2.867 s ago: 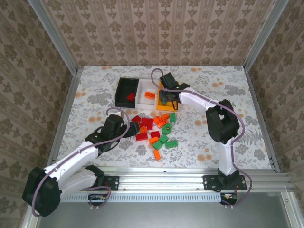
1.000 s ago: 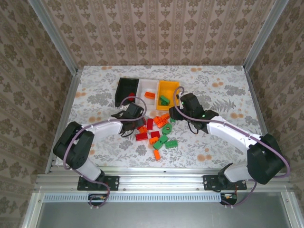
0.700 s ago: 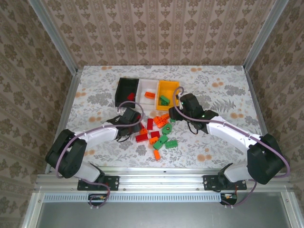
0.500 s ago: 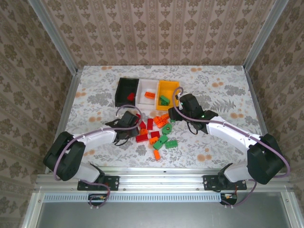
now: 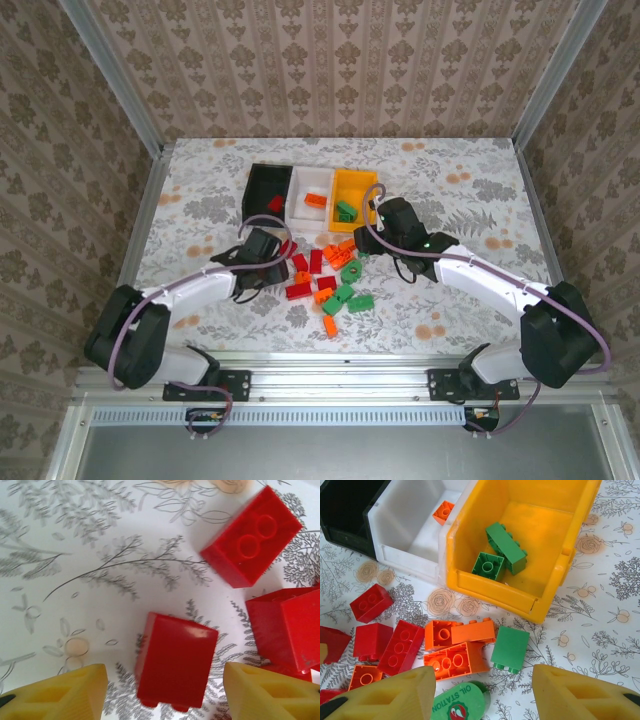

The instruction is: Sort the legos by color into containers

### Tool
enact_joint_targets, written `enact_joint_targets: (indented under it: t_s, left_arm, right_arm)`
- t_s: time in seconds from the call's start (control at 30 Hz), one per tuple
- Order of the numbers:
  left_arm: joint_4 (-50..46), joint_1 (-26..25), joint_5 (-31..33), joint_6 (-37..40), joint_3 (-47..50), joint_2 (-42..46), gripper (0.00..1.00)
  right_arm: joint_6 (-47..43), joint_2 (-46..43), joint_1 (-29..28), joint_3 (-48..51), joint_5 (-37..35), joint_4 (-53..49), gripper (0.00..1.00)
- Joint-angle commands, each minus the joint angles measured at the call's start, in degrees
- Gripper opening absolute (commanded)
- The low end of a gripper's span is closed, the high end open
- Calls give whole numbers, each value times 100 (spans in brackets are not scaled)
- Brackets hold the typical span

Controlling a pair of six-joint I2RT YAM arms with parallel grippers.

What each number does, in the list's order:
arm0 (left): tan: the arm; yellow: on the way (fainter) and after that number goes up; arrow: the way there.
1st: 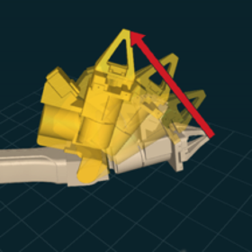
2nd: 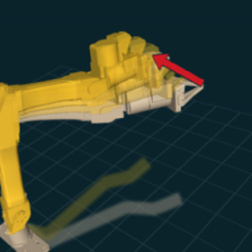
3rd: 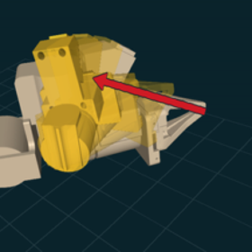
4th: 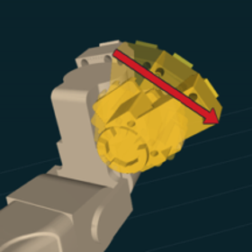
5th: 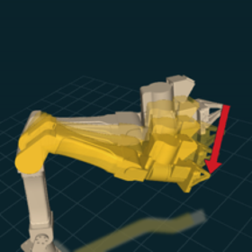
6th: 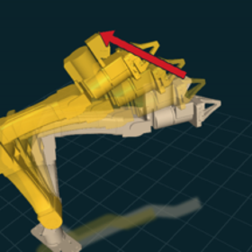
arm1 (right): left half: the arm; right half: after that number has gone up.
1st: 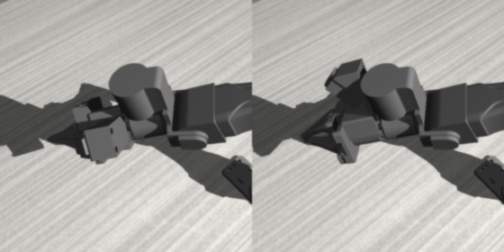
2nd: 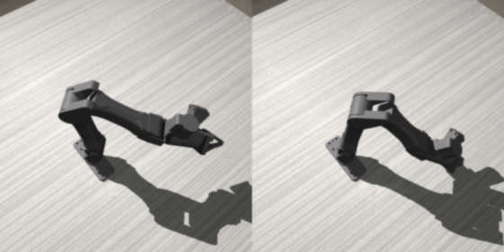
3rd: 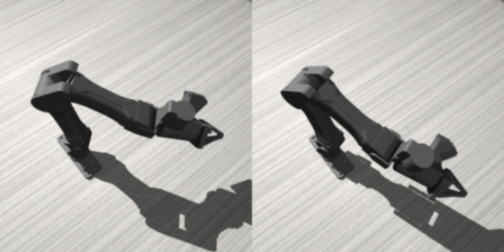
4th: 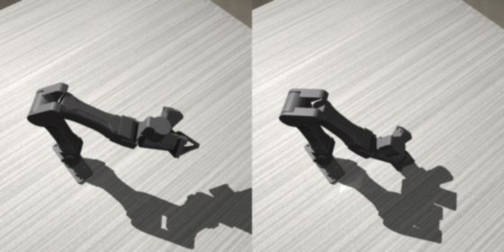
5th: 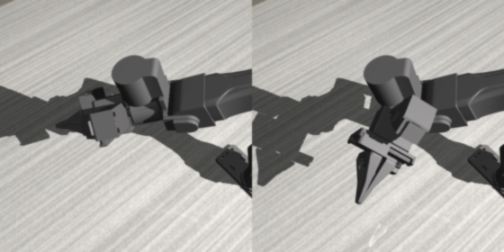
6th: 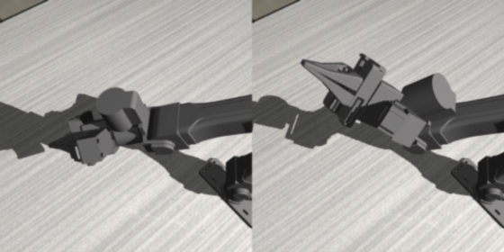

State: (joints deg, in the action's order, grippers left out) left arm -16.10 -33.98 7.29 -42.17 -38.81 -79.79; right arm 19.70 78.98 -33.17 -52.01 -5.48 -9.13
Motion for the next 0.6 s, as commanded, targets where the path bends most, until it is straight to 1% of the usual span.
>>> enact_joint_targets:
  t_s: [0.0,0.17,0.2,0.23,0.27,0.43,0.57]
  left_arm:
    - [-157,49,-200,524,-297,-301,62]
    - [-174,84,-152,616,-372,-571,55]
    - [-127,84,-151,614,-352,-579,51]
    - [-88,84,-147,622,-323,-573,45]
    - [-72,85,-137,629,-321,-590,41]
    - [-170,89,-90,756,-410,-675,19]
    - [-412,158,-193,807,-557,-554,14]
  right_arm:
    - [22,-76,-32,50,51,69,55]
    - [21,-93,-30,64,45,78,55]
    - [16,-89,-32,62,45,78,55]
    - [18,-85,-32,59,40,78,55]
    - [17,-77,-32,59,51,85,55]
    - [21,-89,-32,66,53,94,55]
    - [50,-80,-31,77,123,128,55]
